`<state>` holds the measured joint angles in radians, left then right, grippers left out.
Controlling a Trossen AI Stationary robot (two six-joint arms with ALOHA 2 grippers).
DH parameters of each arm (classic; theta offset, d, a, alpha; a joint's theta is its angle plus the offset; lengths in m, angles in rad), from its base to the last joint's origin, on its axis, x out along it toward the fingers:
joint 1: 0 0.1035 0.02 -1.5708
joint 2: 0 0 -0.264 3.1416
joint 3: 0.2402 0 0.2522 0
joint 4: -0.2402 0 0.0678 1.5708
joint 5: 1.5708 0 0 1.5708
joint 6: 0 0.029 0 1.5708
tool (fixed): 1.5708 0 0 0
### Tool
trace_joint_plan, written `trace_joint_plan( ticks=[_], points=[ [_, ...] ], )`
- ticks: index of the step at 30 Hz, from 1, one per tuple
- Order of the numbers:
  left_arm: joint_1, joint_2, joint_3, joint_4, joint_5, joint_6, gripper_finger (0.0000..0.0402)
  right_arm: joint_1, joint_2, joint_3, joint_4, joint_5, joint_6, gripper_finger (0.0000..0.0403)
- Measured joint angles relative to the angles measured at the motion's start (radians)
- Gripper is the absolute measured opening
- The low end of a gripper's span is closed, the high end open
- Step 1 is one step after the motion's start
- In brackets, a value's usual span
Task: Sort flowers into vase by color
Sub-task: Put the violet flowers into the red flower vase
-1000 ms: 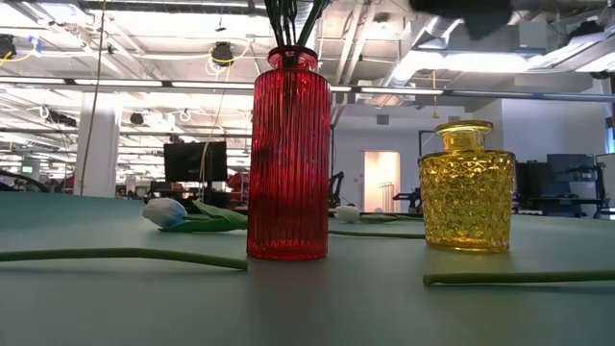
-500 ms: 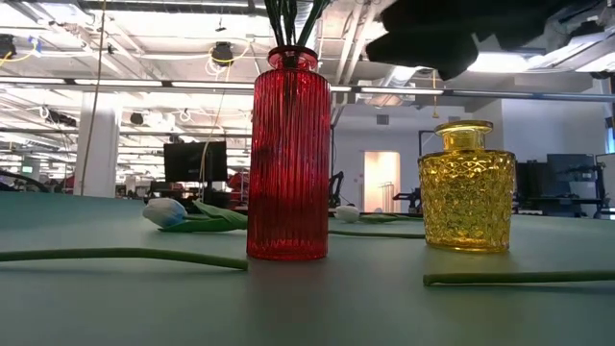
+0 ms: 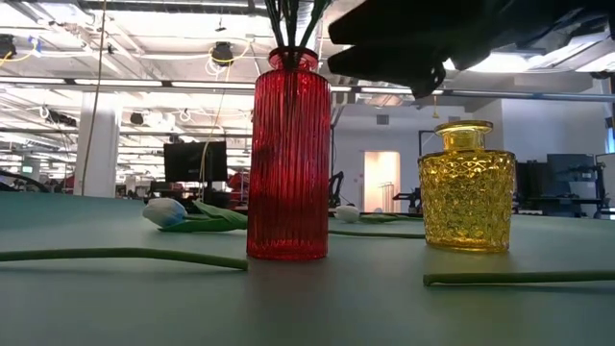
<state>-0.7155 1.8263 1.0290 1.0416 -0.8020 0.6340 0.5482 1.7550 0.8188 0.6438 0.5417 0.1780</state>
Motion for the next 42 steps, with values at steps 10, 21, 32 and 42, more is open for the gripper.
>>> trace_joint_plan(
  ticks=[10,21,32,42],
  points=[
    [0.0,0.0,0.001,0.007,-0.106,-0.086,0.0013,0.001,-0.001,0.0,0.003,-0.006,0.015,0.0234],
    [-0.013,-0.001,0.012,0.009,-0.214,-0.157,0.0013,0.001,-0.002,0.0,0.003,-0.006,0.033,0.0234],
    [-0.035,-0.001,0.045,0.005,-0.262,-0.123,0.0013,-0.001,-0.002,0.0,0.003,-0.005,0.034,0.0234],
    [-0.002,-0.002,0.046,-0.078,-0.303,-0.32,0.0013,-0.001,-0.003,0.0,0.003,-0.005,0.057,0.0234]
  ],
)
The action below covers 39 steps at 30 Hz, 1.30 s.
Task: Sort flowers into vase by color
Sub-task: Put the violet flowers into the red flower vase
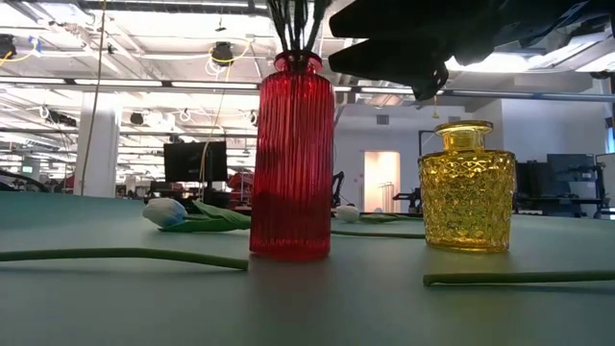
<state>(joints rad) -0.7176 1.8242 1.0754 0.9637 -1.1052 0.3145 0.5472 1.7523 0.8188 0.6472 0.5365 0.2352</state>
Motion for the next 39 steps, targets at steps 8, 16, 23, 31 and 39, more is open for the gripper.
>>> trace_joint_plan(
  ticks=[8,16,23,31,39],
  points=[
    [0.005,0.002,-0.002,-0.112,-0.009,-0.131,0.0013,0.0,0.0,0.0,0.0,-0.009,0.001,0.0234],
    [0.001,0.001,-0.002,-0.223,-0.007,-0.293,0.0013,0.0,0.0,0.0,0.0,-0.012,0.003,0.0234],
    [0.004,0.001,-0.002,-0.351,-0.002,-0.407,0.0013,0.0,0.0,0.001,-0.001,-0.013,0.003,0.0234],
    [0.007,0.001,-0.001,-0.401,-0.002,-0.458,0.0013,-0.003,0.0,0.001,0.0,-0.013,0.003,0.0234],
    [0.04,0.001,-0.001,-0.539,0.088,-0.581,0.0013,-0.007,0.0,0.001,0.0,-0.016,0.002,0.0234]
  ],
)
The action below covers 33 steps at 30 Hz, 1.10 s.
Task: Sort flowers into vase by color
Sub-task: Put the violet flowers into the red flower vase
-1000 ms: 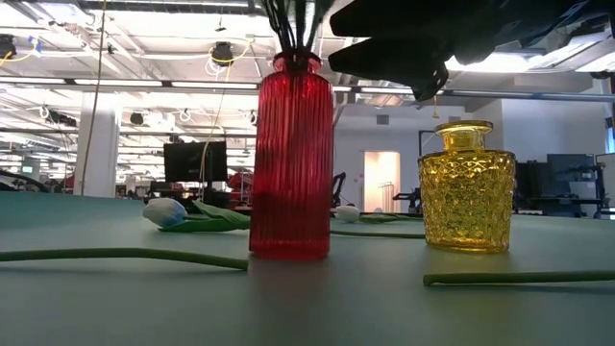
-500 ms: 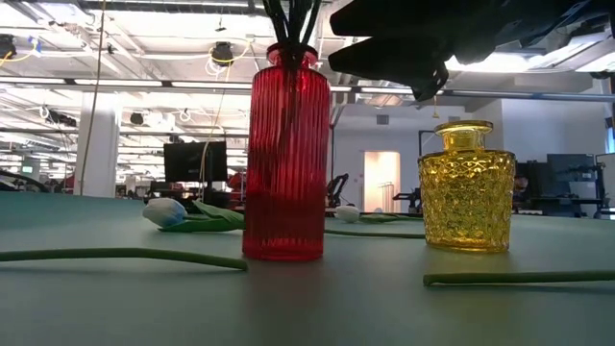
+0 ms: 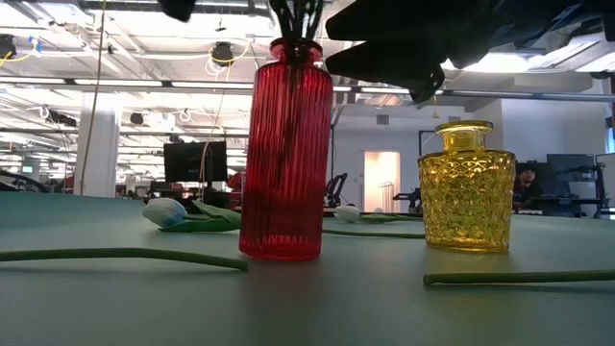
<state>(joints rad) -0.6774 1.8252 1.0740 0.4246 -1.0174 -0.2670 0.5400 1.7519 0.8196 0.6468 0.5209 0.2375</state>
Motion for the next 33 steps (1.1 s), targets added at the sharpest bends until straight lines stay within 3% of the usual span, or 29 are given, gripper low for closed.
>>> trace_joint_plan(
  ticks=[5,16,33],
  points=[
    [0.024,0.0,0.0,-0.066,0.041,-0.075,0.0013,0.0,0.0,0.0,0.0,0.0,0.0,0.0234],
    [0.023,0.0,0.0,-0.075,0.043,-0.06,0.0017,0.0,0.0,0.0,0.0,0.0,-0.001,0.0234],
    [-0.003,0.0,0.0,-0.146,0.071,-0.077,0.0126,0.0,0.0,0.0,0.0,0.0,0.0,0.0234]
  ],
)
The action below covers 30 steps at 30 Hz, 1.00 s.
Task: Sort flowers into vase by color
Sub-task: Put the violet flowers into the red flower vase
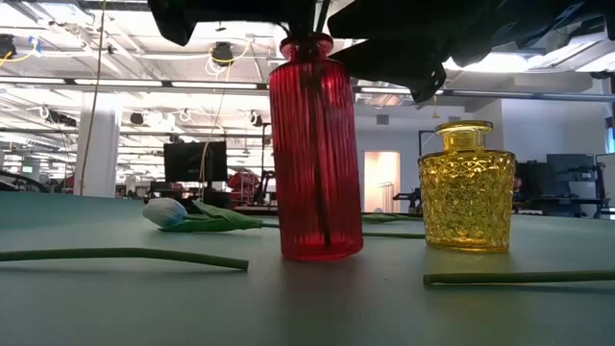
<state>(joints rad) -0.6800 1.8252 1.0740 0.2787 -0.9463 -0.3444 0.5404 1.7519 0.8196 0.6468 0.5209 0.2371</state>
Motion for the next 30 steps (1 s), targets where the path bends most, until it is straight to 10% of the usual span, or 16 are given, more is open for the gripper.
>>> trace_joint_plan(
  ticks=[30],
  points=[
    [0.084,-0.112,0.029,-0.195,0.325,-0.043,0.0151,0.0,0.0,0.0,-0.022,-0.005,0.017,0.0234]
  ],
)
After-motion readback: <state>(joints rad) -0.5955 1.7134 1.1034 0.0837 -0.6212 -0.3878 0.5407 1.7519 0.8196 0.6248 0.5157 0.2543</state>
